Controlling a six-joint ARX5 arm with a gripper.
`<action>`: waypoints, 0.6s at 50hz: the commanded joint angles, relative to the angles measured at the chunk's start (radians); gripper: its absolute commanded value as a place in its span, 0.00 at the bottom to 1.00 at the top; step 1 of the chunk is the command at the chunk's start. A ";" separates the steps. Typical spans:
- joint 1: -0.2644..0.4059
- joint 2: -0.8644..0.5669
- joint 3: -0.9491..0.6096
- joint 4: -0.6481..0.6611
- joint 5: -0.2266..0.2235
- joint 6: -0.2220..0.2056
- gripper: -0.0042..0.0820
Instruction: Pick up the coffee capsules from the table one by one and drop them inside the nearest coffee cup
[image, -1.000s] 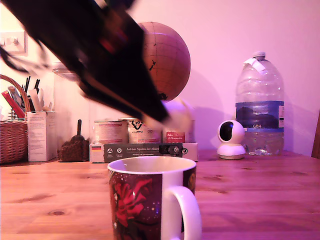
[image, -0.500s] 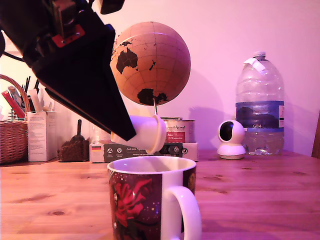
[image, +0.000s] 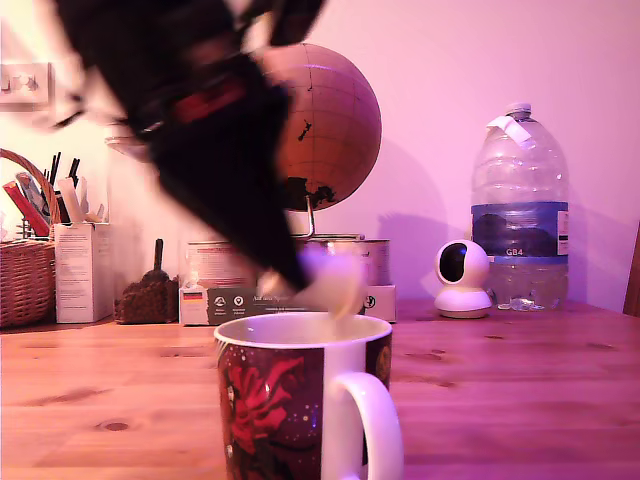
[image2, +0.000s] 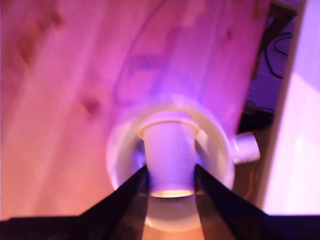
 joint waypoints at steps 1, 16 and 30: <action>-0.004 0.047 0.018 -0.031 0.000 0.026 0.28; -0.003 0.132 0.093 -0.108 -0.007 0.046 0.28; -0.003 0.132 0.093 -0.129 -0.007 0.046 0.28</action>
